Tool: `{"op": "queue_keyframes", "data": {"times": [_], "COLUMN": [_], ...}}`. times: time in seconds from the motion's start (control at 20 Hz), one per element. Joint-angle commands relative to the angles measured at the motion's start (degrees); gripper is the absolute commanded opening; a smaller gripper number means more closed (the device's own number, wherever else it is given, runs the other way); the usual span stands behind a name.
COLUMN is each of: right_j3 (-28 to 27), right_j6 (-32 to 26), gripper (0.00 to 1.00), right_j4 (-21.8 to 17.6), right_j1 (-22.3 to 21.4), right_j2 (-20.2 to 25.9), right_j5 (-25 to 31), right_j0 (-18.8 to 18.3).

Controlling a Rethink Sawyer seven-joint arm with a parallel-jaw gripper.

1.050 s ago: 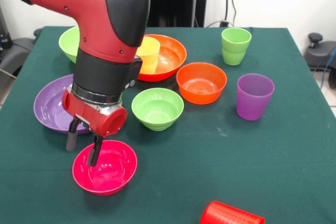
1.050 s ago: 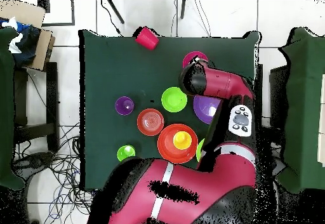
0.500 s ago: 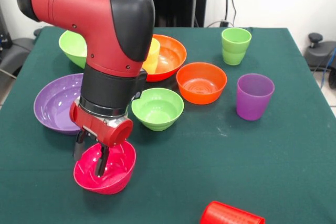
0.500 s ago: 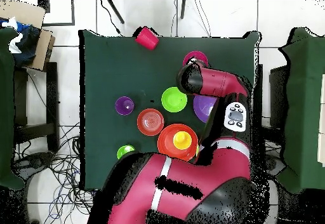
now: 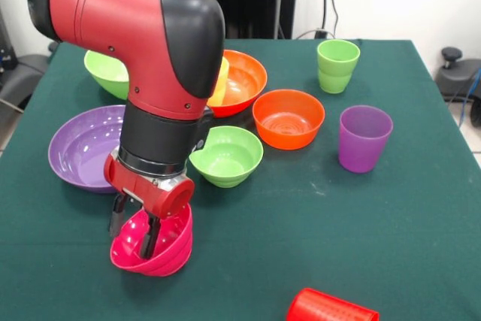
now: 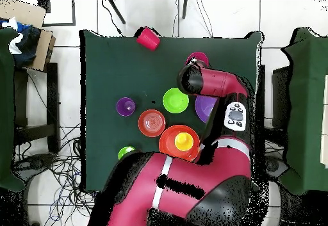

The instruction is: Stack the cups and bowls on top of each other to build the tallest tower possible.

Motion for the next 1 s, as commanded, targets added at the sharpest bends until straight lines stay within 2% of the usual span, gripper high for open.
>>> {"op": "queue_keyframes", "data": {"times": [0.05,0.7,0.8,1.0], "right_j3": [-0.52,1.06,2.24,6.11], "right_j6": [1.32,0.38,0.90,0.35], "gripper": [1.00,1.00,1.00,1.00], "right_j4": [-0.68,0.35,0.97,2.00], "right_j1": [0.61,-2.13,-3.83,-9.87], "right_j2": [7.64,8.89,8.28,6.80], "right_j5": [-2.46,1.45,3.60,11.02], "right_j0": [0.92,0.60,1.20,2.32]}}
